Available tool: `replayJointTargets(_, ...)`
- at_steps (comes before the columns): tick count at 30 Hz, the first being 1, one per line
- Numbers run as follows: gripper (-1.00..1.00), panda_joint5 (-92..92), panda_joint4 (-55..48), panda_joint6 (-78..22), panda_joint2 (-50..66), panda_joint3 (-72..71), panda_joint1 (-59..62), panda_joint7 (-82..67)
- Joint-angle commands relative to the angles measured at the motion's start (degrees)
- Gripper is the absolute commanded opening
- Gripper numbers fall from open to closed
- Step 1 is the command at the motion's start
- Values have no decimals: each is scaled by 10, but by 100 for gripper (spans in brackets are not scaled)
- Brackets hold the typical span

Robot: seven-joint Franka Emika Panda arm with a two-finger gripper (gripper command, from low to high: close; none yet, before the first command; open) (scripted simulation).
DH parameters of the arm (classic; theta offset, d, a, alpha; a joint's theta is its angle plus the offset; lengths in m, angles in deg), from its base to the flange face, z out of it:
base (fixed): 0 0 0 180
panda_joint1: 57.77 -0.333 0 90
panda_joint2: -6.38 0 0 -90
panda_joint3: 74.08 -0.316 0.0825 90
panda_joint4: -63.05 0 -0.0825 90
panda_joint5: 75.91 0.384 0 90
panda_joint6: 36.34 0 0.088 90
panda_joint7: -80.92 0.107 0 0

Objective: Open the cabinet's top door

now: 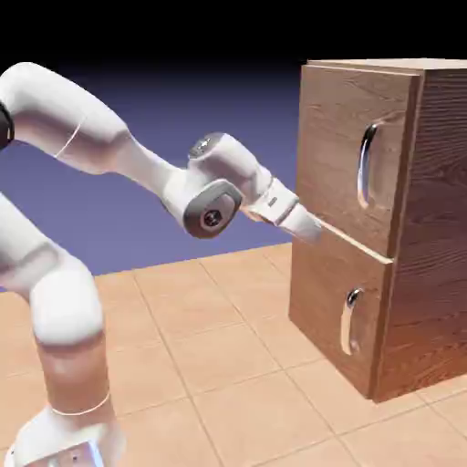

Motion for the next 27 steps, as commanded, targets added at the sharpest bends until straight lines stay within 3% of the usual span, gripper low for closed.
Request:
replayJointTargets(1, 0, -23, -2, -6, 21, -19, 17, -19)
replayJointTargets(27, 0, -622, -67, -162, 561, -511, 468, -503)
